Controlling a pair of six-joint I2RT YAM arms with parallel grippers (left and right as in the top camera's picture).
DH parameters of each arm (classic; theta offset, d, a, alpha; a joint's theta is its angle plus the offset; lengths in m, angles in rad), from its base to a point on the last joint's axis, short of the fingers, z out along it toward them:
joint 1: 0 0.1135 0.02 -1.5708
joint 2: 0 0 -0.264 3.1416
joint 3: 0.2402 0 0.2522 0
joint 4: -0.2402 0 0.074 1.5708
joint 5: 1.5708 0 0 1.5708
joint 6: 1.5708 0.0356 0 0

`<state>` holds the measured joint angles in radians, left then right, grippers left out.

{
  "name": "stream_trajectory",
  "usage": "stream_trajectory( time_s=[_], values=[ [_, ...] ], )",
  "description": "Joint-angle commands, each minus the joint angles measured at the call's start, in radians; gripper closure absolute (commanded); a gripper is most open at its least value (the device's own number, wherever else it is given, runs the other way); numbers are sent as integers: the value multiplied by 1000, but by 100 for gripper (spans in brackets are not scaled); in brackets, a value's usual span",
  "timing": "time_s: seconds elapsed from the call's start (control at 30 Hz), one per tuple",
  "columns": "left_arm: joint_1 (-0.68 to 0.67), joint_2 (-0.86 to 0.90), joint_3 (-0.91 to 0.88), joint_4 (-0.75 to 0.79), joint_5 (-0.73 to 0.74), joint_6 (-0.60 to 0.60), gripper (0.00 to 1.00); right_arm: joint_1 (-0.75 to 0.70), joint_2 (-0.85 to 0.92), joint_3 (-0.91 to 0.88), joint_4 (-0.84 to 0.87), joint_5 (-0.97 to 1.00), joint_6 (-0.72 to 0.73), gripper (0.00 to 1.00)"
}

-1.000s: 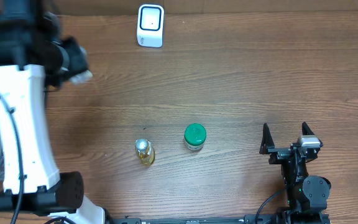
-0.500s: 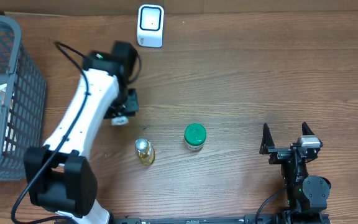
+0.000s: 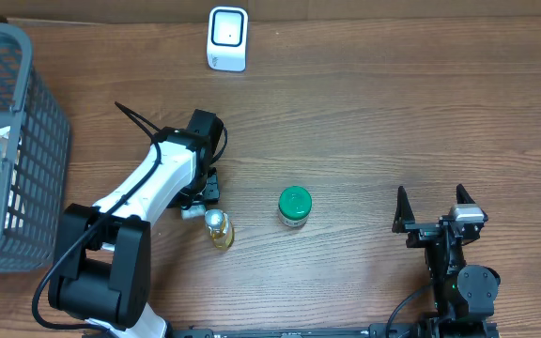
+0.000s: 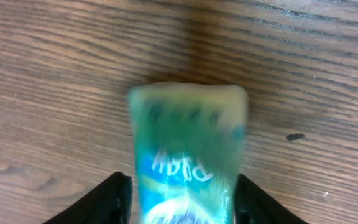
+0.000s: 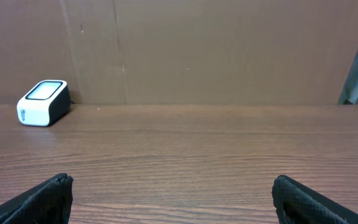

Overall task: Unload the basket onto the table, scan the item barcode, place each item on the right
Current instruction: 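Lower the green packet beside the yellow bottle and release it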

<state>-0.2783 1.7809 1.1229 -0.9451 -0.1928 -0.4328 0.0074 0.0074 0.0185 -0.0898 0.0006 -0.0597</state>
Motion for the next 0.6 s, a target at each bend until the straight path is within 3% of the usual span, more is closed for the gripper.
stream_trajectory(
  time_s=[0.0, 0.1, 0.23, 0.37, 0.57],
  values=[
    [-4, -3, -8, 11, -16, -5, 19, 5, -5, -11, 6, 5, -5, 0],
    [-3, -3, 2, -18, -14, -11, 11, 5, -5, -11, 6, 5, -5, 0],
    [-2, -15, 95, -123, -32, -15, 11, 5, -5, -11, 6, 5, -5, 0],
    [-2, -26, 305, -256, -111, 10, 11, 5, -5, -11, 6, 5, -5, 0],
    [-1, -28, 765, -398, -141, 94, 11, 5, -5, -11, 6, 5, -5, 0]
  ],
)
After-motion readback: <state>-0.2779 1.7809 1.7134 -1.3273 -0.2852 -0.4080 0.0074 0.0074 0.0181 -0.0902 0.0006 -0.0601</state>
